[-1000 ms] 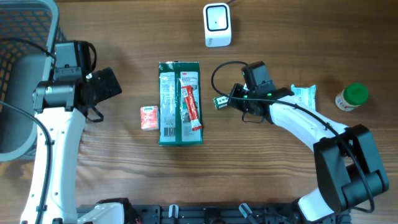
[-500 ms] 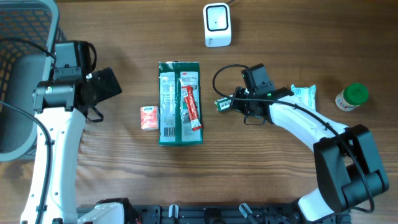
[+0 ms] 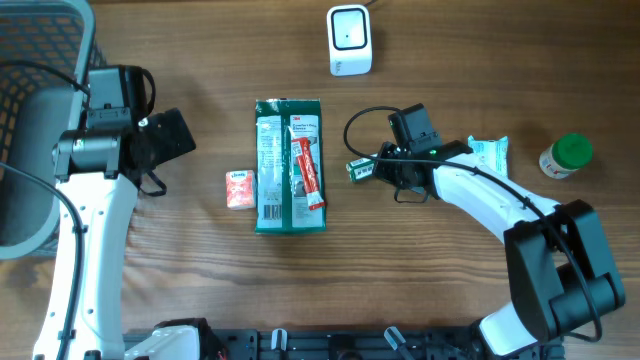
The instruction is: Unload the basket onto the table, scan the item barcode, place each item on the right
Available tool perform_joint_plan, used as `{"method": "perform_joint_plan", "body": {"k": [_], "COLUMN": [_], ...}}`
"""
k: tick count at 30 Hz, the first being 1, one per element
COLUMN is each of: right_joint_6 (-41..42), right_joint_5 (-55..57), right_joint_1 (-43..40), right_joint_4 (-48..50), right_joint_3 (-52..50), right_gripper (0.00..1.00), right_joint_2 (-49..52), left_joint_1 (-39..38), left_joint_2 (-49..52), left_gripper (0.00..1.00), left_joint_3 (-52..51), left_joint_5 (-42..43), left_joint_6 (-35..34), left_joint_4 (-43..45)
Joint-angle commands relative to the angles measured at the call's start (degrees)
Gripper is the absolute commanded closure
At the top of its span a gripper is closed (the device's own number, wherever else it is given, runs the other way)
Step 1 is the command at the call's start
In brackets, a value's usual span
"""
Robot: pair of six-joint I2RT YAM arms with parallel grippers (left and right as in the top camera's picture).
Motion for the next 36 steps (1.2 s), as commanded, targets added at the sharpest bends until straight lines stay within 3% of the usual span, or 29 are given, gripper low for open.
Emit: {"method": "perform_joint_plan", "body": {"k": [1, 36], "right_joint_6": [-0.17, 3.89], "right_joint_5": [1.9, 3.76], "right_joint_1": [0.24, 0.24], "right_joint_4": [-0.04, -0.07], "right_joint_3": [0.85, -1.86], "right_gripper": [0.92, 0.86], "right_joint_2": [0.66, 1.29], "left_joint_1": [0.26, 0.26], "left_joint_2": [-0.72, -0.72], "left_gripper": [0.0, 0.0], "left_joint_3": [0.9, 0.9], "left_joint_5": [-0.92, -0.9], "left_joint_6": [-0.5, -0.48], "left_joint_4": [0.15, 0.15]}}
